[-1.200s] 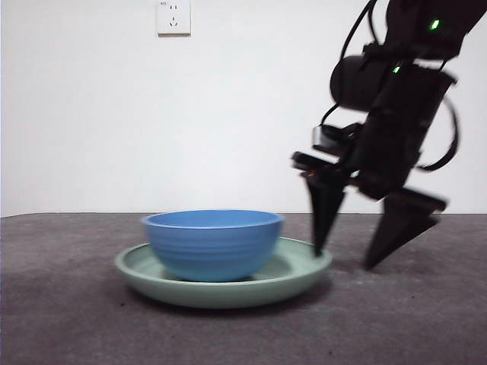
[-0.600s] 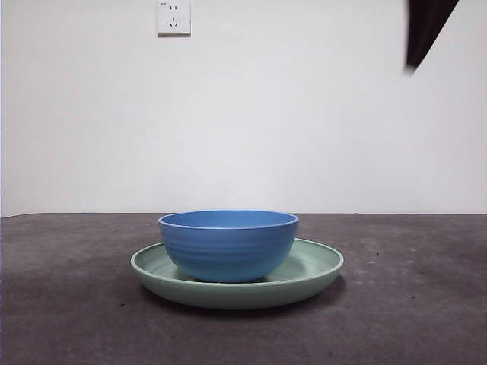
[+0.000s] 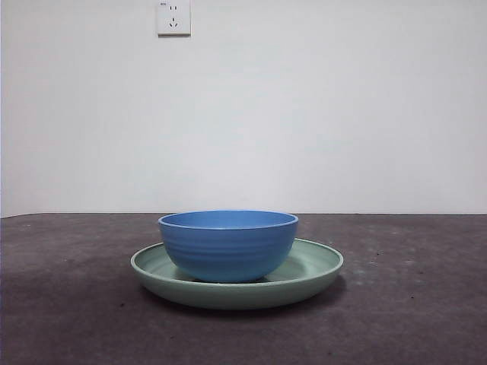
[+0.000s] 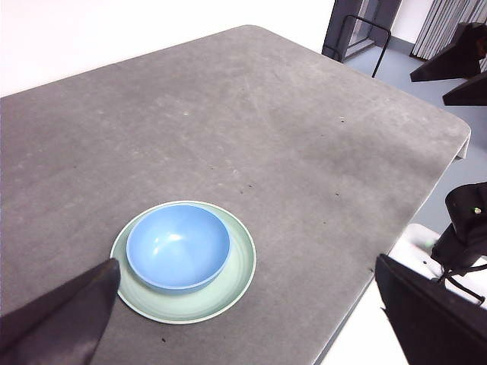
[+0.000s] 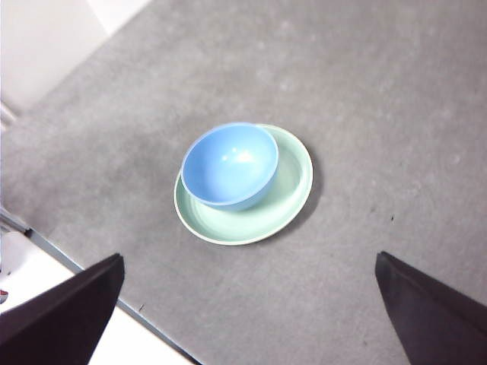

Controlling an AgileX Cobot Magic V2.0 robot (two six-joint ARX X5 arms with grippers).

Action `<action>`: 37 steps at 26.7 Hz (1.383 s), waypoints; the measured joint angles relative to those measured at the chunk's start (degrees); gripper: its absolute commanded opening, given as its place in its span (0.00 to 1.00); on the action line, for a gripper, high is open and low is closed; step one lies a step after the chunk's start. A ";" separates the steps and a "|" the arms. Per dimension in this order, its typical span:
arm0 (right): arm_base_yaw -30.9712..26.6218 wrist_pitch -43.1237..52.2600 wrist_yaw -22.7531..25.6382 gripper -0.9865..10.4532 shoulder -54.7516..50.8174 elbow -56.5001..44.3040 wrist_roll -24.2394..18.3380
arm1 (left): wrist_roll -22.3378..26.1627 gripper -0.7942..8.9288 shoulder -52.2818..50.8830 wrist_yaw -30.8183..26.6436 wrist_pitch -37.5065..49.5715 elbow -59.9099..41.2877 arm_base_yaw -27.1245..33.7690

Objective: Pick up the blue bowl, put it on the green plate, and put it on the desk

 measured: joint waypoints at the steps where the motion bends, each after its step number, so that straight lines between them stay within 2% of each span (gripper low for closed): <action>1: 0.00 0.00 0.00 0.61 -0.09 0.00 -0.02 | 0.00 0.63 0.00 0.00 0.00 0.00 0.00; 2: 0.00 -0.02 -0.02 0.61 -0.04 0.00 -0.02 | 0.02 0.49 0.00 0.00 -0.04 0.00 0.00; 3: 0.00 -0.02 0.00 0.55 0.00 0.00 -0.04 | 0.00 0.31 0.00 0.00 -0.04 0.00 0.00; 4: 0.00 -0.02 -0.02 0.34 0.00 0.00 0.00 | -0.02 0.13 0.00 0.00 -0.02 0.00 0.00; 5: 0.00 -0.02 -0.02 0.16 0.00 0.00 -0.02 | 0.00 0.09 0.00 0.00 -0.04 0.00 0.00; 6: 0.00 0.00 -0.02 0.08 0.00 0.00 -0.04 | 0.00 0.10 0.00 0.00 -0.02 0.00 0.00; 8: 0.00 0.02 -0.02 0.12 0.00 0.00 -0.04 | -0.04 0.10 0.00 0.00 0.00 0.00 0.00; 30: 0.00 0.61 0.00 0.12 0.00 0.00 -0.24 | -0.02 0.10 0.00 0.02 -0.02 0.00 0.31; 34: 0.00 0.61 0.00 0.12 0.00 0.00 -0.24 | -0.02 0.10 -0.07 0.04 1.60 -1.36 4.22; 37: 0.00 0.61 0.00 0.12 0.00 0.00 -0.24 | -0.02 0.10 -0.59 0.07 8.70 -7.54 10.75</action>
